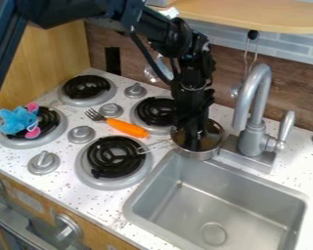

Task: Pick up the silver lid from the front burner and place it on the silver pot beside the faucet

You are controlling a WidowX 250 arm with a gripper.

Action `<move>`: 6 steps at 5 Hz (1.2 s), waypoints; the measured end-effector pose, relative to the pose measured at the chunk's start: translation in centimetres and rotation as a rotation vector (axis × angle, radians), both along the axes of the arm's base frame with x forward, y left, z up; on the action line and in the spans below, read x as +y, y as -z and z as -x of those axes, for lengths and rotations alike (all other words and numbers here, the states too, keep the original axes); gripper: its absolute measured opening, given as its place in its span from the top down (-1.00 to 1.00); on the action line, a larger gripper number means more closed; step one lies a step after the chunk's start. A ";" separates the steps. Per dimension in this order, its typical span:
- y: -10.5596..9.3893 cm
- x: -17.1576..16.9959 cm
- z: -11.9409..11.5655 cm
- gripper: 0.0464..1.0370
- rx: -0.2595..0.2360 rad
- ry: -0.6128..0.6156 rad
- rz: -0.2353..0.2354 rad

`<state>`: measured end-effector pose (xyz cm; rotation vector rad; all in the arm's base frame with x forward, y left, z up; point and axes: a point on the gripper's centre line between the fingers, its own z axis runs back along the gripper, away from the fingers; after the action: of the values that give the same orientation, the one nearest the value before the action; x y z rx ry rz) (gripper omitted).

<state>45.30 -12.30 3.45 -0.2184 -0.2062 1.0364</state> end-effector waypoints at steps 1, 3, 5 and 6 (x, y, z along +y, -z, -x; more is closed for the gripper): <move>0.1 0.1 -0.1 -0.19 0.029 -0.004 -0.022; 0.4 0.5 0.4 -0.90 0.039 -0.024 -0.031; -1.9 1.2 2.5 -0.90 -0.006 -0.032 -0.033; -4.7 1.6 3.6 -0.90 -0.068 -0.047 -0.012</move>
<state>41.72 -10.70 8.16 -0.2388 -0.2801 1.0748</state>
